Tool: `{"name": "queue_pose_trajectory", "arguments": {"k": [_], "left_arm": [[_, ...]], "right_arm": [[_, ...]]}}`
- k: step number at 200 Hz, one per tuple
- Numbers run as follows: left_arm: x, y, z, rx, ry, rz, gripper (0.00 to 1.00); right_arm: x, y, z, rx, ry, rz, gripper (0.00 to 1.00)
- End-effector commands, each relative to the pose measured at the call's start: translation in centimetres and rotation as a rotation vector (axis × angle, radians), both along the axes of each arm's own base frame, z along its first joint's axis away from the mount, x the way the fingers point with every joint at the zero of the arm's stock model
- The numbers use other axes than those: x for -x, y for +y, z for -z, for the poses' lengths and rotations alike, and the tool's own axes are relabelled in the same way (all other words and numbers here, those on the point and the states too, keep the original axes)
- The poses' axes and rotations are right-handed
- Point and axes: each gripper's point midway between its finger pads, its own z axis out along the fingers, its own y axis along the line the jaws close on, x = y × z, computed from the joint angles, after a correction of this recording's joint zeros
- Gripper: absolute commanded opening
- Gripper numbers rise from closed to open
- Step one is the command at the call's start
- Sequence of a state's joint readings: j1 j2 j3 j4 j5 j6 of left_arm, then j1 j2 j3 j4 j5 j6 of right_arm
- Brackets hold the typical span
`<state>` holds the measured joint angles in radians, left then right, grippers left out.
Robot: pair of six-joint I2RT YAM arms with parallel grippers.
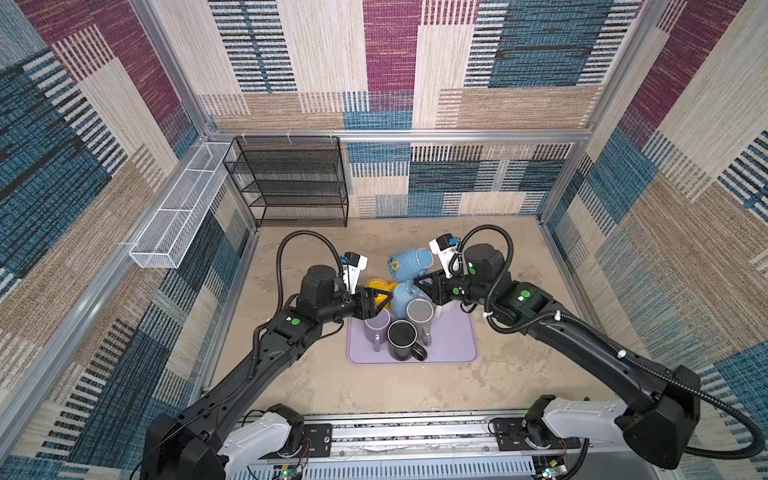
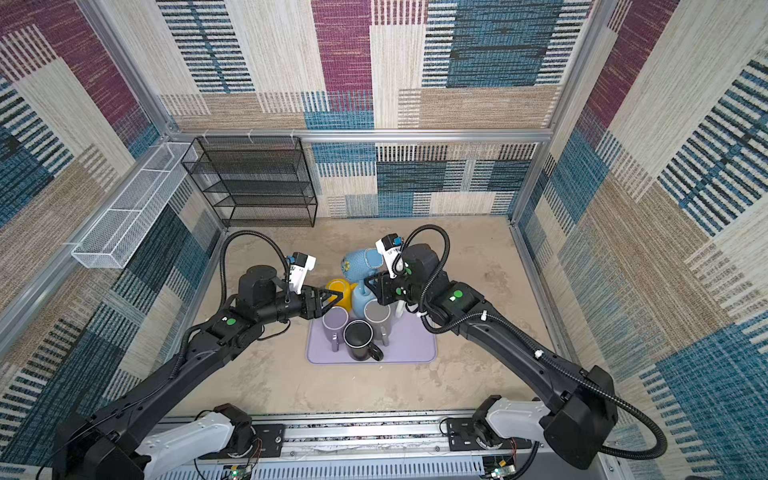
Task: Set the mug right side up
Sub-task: 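Raise the mug with the right gripper while the left gripper moves toward it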
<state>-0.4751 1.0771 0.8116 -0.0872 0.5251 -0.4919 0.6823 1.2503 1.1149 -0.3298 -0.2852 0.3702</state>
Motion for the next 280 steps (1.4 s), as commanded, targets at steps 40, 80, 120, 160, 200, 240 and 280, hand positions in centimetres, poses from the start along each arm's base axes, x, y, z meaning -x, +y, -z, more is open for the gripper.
{"name": "queue_pose_trajectory", "arguments": {"k": [40,80,120,160,200,240,280], "left_arm": [[0.0,-0.4,-2.9,0.107,-0.095,0.020,0.59],[0.6,-0.4,-4.6,0.185,-0.124,0.079,0.58],[0.4,-0.1,-5.9,0.255,-0.129,0.108,0.58],[0.8,-0.2,-7.5,0.317,-0.167,0.161,0.58],[1.5,-0.4,-8.6,0.365,-0.188,0.216,0.56],[2.0,0.0,-10.4,0.436,-0.233,0.260,0.54],[2.2,-0.1,-11.2,0.474,-0.241,0.304,0.48]], "right_arm": [[0.3,2.4,-4.9,-0.227,-0.104,-0.095,0.00],[1.0,2.8,-6.5,-0.294,-0.131,-0.139,0.00],[1.7,3.3,-7.9,-0.353,-0.157,-0.191,0.00],[1.9,3.8,-8.5,-0.386,-0.167,-0.225,0.00],[2.3,4.2,-9.1,-0.424,-0.178,-0.265,0.00],[3.0,4.4,-9.6,-0.456,-0.196,-0.306,0.00],[3.2,4.6,-9.5,-0.484,-0.201,-0.327,0.00]]}}
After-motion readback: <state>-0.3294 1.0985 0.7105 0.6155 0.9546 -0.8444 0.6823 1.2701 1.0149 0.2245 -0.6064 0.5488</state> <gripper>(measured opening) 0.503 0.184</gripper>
